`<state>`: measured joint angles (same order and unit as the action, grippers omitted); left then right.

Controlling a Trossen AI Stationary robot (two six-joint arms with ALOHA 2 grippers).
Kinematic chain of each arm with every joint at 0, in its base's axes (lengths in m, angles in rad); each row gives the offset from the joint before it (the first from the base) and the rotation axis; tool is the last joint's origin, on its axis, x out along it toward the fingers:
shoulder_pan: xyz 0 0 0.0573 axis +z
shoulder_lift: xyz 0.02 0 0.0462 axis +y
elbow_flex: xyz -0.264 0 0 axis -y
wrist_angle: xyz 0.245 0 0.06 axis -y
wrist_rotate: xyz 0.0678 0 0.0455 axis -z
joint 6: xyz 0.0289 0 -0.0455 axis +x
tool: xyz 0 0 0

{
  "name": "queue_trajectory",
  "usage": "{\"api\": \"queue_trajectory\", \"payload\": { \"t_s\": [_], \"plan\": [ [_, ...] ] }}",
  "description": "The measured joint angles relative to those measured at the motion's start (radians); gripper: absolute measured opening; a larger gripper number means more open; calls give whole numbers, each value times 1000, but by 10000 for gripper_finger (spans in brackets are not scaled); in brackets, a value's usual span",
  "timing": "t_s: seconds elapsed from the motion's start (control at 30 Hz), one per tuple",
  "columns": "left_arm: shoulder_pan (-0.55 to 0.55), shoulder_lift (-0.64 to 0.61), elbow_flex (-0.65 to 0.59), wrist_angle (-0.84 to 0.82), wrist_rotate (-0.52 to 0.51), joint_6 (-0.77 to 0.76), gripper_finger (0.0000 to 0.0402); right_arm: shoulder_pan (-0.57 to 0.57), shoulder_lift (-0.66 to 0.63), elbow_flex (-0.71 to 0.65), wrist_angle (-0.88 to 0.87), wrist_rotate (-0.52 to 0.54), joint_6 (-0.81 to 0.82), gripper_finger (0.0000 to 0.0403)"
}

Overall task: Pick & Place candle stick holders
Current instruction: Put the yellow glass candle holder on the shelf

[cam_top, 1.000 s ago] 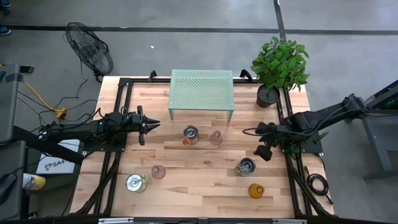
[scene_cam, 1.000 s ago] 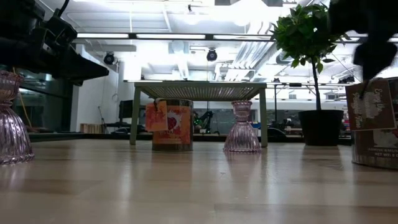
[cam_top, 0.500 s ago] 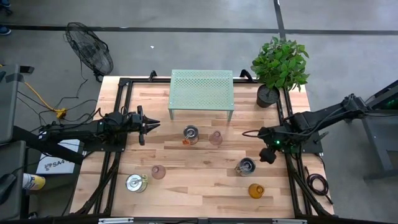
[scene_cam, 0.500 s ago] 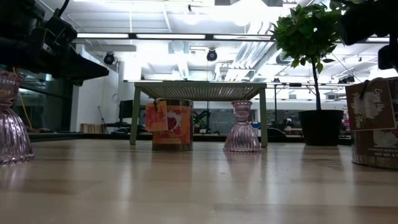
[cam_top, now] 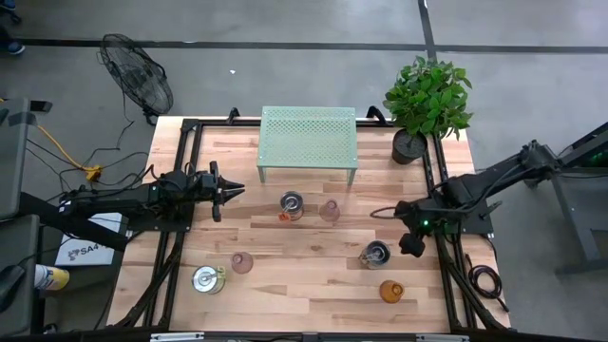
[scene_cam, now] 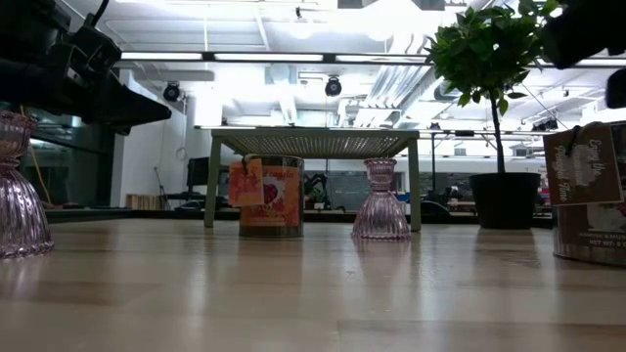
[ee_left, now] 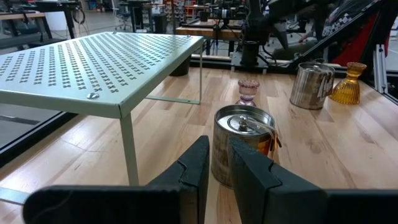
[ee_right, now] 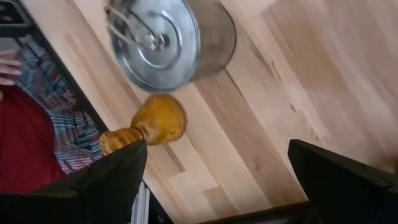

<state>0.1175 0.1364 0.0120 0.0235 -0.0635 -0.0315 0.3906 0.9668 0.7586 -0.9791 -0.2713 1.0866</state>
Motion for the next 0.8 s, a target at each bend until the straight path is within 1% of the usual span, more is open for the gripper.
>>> {"api": "queue_trajectory", "payload": {
  "t_s": [0.23, 0.43, 0.57, 0.63, 0.8],
  "plan": [
    [0, 0, 0, 0, 0, 0, 58, 151, 53, 0, 50, 3, 162, 386],
    [0, 0, 0, 0, 0, 0, 58, 265, 57, 11, 84, 71, 292, 386],
    [0, 0, 0, 0, 0, 0, 58, 346, 76, 82, 76, 152, 347, 386],
    [0, 0, 0, 0, 0, 0, 58, 387, 97, 131, 59, 208, 367, 386],
    [0, 0, 0, 0, 0, 0, 58, 468, 203, 276, -67, 316, 379, 386]
  ]
}}
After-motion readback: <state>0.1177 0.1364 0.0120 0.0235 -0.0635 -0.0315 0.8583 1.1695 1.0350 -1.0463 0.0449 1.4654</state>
